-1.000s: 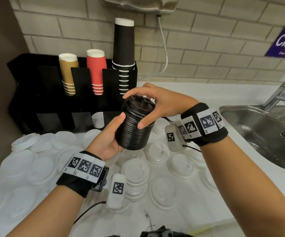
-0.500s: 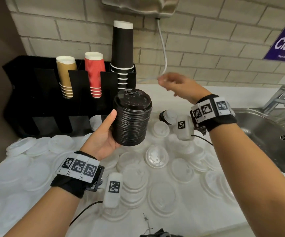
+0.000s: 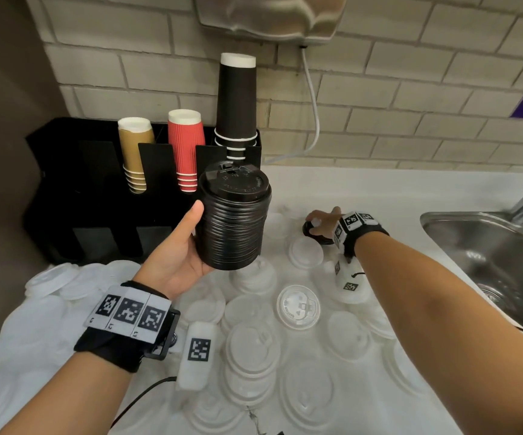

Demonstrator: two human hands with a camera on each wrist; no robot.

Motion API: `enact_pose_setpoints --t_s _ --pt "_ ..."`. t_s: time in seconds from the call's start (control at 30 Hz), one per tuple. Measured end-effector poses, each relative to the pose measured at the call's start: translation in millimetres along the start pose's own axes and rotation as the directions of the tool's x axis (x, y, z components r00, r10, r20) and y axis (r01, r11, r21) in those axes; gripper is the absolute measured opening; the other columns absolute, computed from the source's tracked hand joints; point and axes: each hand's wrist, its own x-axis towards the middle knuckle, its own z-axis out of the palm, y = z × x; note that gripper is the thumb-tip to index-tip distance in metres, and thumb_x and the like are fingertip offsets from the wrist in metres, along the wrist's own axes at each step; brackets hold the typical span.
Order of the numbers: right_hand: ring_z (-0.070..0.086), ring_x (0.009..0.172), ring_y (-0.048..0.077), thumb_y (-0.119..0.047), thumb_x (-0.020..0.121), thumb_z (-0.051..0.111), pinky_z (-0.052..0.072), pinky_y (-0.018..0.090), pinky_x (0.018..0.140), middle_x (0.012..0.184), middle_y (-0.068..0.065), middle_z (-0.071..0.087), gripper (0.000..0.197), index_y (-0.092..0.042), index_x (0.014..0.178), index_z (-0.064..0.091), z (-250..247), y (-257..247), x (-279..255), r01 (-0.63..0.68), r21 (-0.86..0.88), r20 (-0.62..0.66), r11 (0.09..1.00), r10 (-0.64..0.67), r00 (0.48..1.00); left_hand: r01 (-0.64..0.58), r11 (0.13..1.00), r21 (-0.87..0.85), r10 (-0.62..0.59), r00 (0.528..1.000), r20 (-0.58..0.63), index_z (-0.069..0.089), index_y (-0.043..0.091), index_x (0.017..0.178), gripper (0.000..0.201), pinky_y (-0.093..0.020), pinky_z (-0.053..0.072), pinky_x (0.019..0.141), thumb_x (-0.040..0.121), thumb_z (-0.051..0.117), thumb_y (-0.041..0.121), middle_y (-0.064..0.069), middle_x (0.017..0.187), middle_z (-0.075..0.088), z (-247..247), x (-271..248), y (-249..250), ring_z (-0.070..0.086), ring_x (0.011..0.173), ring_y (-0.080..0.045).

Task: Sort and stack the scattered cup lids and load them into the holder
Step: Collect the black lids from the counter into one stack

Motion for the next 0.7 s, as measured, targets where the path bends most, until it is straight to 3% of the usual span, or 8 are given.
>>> enact_pose_setpoints --t_s 0.1,0.2,0.33,0.43,0.5,0.6,0.7 --pt "0.051 0.088 0.036 -0.039 0.095 0.042 0.044 0.041 0.087 0.135 0.013 0.028 0.022 -0.043 0.115 0.05 1.0 0.9 -4.1 0.02 0.065 -0.025 0.998 -0.019 1.0 -0.005 1.0 0.0 0.005 1.0 0.008 0.068 0.024 0.121 0.05 -0.039 0.056 0.085 0.084 0.053 0.053 -0.009 0.133 0.062 -0.8 -2.1 1.3 0.059 0.122 -0.026" --pt "0.048 0.082 0.033 -0.036 0.092 0.048 0.041 0.038 0.076 0.129 0.01 0.027 0.013 -0.045 0.101 0.049 -6.2 -2.2 -13.6 0.022 0.128 -0.044 0.992 -0.017 0.999 -0.01 1.0 0.017 0.01 1.0 0.021 0.071 0.027 0.116 0.049 -0.036 0.056 0.085 0.08 0.057 0.055 -0.007 0.131 0.063 -1.9 -4.9 3.1 0.06 0.121 -0.024" --pt "0.055 0.083 0.03 -0.054 0.063 0.064 0.048 0.037 0.064 0.114 -0.001 0.033 0.051 -0.06 0.106 0.036 -26.9 -12.2 -34.3 0.125 0.226 -0.01 0.966 -0.125 0.992 -0.011 1.0 -0.018 0.011 1.0 0.005 0.064 0.023 0.125 0.059 -0.039 0.056 0.084 0.076 0.063 0.055 -0.009 0.134 0.06 -5.6 -5.2 4.2 0.058 0.123 -0.027" --pt "0.061 0.097 0.028 -0.065 0.05 0.073 0.055 0.042 0.085 0.117 -0.004 0.039 0.076 -0.062 0.116 0.034 -32.0 -21.8 -46.0 0.19 0.243 0.092 0.951 -0.218 0.972 -0.023 0.999 -0.03 0.023 1.0 0.016 0.065 0.023 0.125 0.056 -0.039 0.056 0.085 0.079 0.062 0.055 -0.009 0.136 0.059 -4.4 -4.4 3.5 0.057 0.124 -0.027" --pt "0.053 0.111 0.031 -0.062 0.064 0.073 0.048 0.043 0.096 0.127 -0.001 0.036 0.074 -0.052 0.128 0.036 -30.7 -24.7 -42.3 0.153 0.219 0.059 0.964 -0.169 0.984 -0.021 1.0 -0.022 0.022 0.999 0.028 0.067 0.025 0.123 0.053 -0.039 0.056 0.086 0.079 0.061 0.055 -0.009 0.135 0.06 -2.7 -4.1 3.1 0.057 0.124 -0.026" --pt "0.046 0.122 0.037 -0.037 0.09 0.06 0.042 0.038 0.098 0.144 0.009 0.032 0.055 -0.035 0.14 0.04 -25.2 -23.5 -31.5 0.034 0.144 -0.033 0.989 -0.029 0.999 -0.005 1.0 -0.016 0.006 0.999 0.033 0.069 0.025 0.121 0.054 -0.038 0.056 0.085 0.077 0.063 0.055 -0.009 0.134 0.06 -3.2 -4.2 3.1 0.058 0.123 -0.026" --pt "0.036 0.137 0.032 -0.03 0.094 0.055 0.035 0.038 0.109 0.153 0.008 0.031 0.056 -0.03 0.147 0.034 -16.1 -19.4 -22.9 0.012 0.098 0.046 0.995 -0.016 0.999 0.0 1.0 -0.008 0.0 1.0 0.023 0.07 0.025 0.118 0.052 -0.037 0.056 0.085 0.076 0.064 0.055 -0.008 0.132 0.062 -6.4 -5.2 4.5 0.059 0.122 -0.025"
